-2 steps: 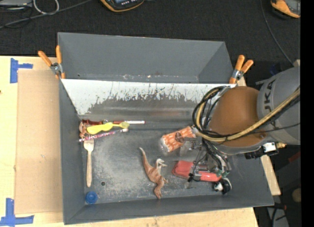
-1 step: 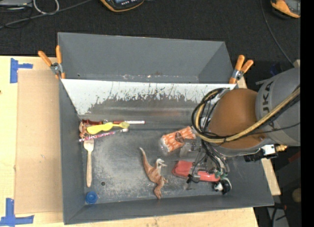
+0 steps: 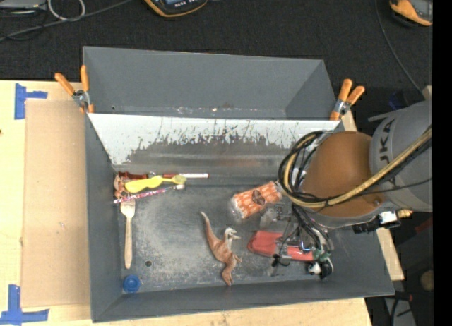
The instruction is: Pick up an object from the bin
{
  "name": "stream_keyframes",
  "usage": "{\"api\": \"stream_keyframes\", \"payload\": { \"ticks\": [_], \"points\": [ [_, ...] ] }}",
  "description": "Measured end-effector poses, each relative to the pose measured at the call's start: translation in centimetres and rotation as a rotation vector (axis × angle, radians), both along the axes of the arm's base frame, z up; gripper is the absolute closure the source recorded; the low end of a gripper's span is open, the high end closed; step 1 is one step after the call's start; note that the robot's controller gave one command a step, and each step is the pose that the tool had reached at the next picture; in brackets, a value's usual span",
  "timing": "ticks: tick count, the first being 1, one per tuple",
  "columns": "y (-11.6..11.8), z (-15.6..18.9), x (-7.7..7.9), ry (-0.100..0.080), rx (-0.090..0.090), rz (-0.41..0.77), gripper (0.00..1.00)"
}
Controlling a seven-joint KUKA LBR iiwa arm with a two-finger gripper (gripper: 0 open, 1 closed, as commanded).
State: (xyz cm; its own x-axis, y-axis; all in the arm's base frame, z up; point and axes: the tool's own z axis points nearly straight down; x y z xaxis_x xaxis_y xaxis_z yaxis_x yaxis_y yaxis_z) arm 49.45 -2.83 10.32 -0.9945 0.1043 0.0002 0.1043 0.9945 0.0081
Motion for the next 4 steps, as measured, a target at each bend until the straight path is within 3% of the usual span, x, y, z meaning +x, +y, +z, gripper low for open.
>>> {"api": "stream_keyframes", "payload": {
  "ticks": [1, 2, 3, 4],
  "points": [
    [-0.1, -1.5, 0.6, 0.001, 0.001, -0.009, 1.00],
    [-0.1, -1.5, 0.6, 0.001, 0.001, -0.009, 1.00],
    [-0.4, 5.4, 0.8, 0.006, 0.002, -0.037, 1.00],
    [-0.1, 12.5, 2.4, 0.012, 0.002, 0.011, 1.00]
  ]
}}
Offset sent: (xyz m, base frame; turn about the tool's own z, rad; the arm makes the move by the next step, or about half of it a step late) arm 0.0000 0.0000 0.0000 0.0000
